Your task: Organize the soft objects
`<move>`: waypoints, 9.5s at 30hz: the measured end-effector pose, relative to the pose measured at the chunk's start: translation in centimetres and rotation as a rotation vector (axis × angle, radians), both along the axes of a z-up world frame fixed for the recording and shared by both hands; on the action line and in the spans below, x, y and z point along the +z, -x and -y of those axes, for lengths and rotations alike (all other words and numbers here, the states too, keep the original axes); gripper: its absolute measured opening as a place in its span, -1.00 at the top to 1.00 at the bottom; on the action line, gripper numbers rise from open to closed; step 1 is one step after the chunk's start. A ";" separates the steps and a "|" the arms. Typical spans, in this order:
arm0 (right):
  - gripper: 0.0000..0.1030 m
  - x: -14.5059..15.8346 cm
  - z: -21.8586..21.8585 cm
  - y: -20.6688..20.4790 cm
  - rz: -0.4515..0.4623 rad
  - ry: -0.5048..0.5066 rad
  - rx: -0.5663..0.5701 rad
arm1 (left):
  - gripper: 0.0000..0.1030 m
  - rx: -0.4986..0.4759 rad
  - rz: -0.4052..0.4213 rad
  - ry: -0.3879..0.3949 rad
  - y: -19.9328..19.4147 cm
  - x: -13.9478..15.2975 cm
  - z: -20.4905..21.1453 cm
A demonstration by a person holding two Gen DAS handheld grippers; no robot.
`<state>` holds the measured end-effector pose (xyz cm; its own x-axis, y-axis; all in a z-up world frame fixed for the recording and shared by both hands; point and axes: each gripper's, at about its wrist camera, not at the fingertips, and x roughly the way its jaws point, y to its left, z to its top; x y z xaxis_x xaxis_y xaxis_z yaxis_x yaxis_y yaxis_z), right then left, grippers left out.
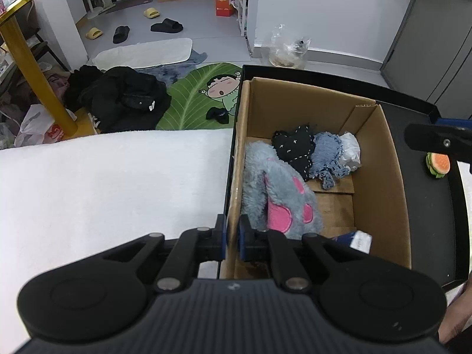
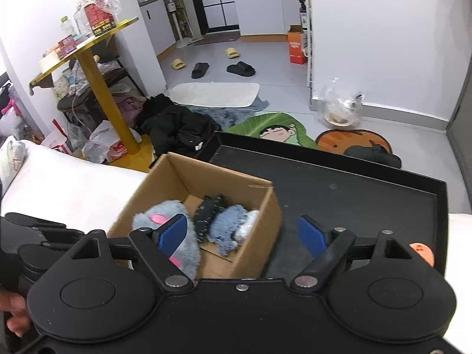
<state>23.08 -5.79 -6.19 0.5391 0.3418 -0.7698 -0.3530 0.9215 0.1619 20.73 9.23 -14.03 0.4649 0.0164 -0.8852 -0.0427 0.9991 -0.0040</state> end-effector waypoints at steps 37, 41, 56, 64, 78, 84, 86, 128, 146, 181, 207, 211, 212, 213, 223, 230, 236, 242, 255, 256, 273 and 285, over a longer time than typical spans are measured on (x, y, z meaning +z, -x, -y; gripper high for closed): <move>-0.80 -3.6 13.9 -0.8 -0.034 0.130 -0.076 | 0.06 -0.036 0.040 -0.126 0.4 1.0 2.1; -0.80 -4.8 14.7 -1.5 -0.039 0.115 -0.103 | -0.10 -0.045 0.047 -0.133 0.4 1.0 2.4; -0.71 -9.4 15.7 -4.1 -0.040 0.154 -0.100 | -0.18 -0.047 0.035 -0.193 -0.2 0.8 3.4; -0.21 -11.0 15.0 -3.5 -0.052 0.239 -0.074 | -0.18 -0.039 0.043 -0.207 -0.2 0.9 3.6; -0.07 -7.4 13.8 -1.6 -0.031 0.201 -0.089 | -0.18 -0.034 0.053 -0.209 0.0 1.3 3.8; -0.07 -5.9 12.9 -0.9 -0.073 0.182 -0.096 | -0.18 -0.034 0.063 -0.201 0.3 1.6 3.6; -0.07 -5.2 12.5 -0.7 -0.060 0.178 -0.096 | -0.18 -0.034 0.062 -0.193 0.3 1.6 3.5; -0.09 2.6 -0.7 0.6 0.056 0.134 0.028 | -0.18 0.048 0.093 -0.006 0.9 1.7 -0.3; -0.10 0.0 -5.0 1.3 -0.020 0.118 0.142 | 0.06 0.051 0.061 0.056 0.3 0.8 -1.4; -0.69 1.6 -1.3 2.9 0.038 0.064 0.027 | 0.75 0.018 -0.040 0.004 -0.3 0.5 -0.3; -1.00 4.9 9.3 8.1 0.043 -0.086 -0.332 | -0.15 0.009 0.155 0.037 4.8 11.2 5.1; -1.00 5.6 10.4 9.5 0.080 -0.117 -0.363 | -0.15 -0.018 0.192 0.050 6.0 12.6 6.3; -1.00 5.7 10.6 9.8 0.088 -0.123 -0.371 | -0.15 -0.025 0.200 0.058 6.3 12.9 6.5; -1.00 5.9 10.8 10.1 0.095 -0.129 -0.376 | -0.15 -0.030 0.206 0.061 6.6 13.2 6.8; -1.00 7.6 12.7 12.6 0.112 -0.171 -0.403 | -0.33 -0.050 0.251 0.035 9.3 15.5 8.6; -1.00 8.5 12.7 14.3 0.114 -0.142 -0.418 | -0.78 -0.044 0.237 0.030 10.9 16.7 9.3; -1.00 9.4 12.4 15.8 0.113 -0.116 -0.428 | -0.98 -0.032 0.252 0.027 12.8 18.2 9.7; -1.00 10.2 12.4 17.3 0.111 -0.123 -0.432 | -1.00 -0.029 0.296 0.042 14.6 19.8 9.7; -1.00 12.9 12.2 19.9 0.155 -0.093 -0.444 | -1.00 -0.010 0.361 0.062 17.8 22.4 9.0; -1.00 13.1 12.3 20.0 0.162 -0.094 -0.441 | -1.00 -0.007 0.366 0.062 18.0 22.6 8.9; -1.00 14.8 11.2 21.4 0.164 -0.082 -0.365 | -1.00 0.018 0.395 0.045 20.7 23.7 8.9; -1.00 15.3 10.6 22.1 0.160 -0.088 -0.315 | -1.00 -0.024 0.395 0.022 21.4 23.4 10.4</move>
<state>0.93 -16.43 9.06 0.7400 0.2011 -0.6419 -0.0813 0.9740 0.2114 -0.64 -1.16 9.39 0.7695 -0.0160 -0.6384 -0.0098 0.9993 -0.0369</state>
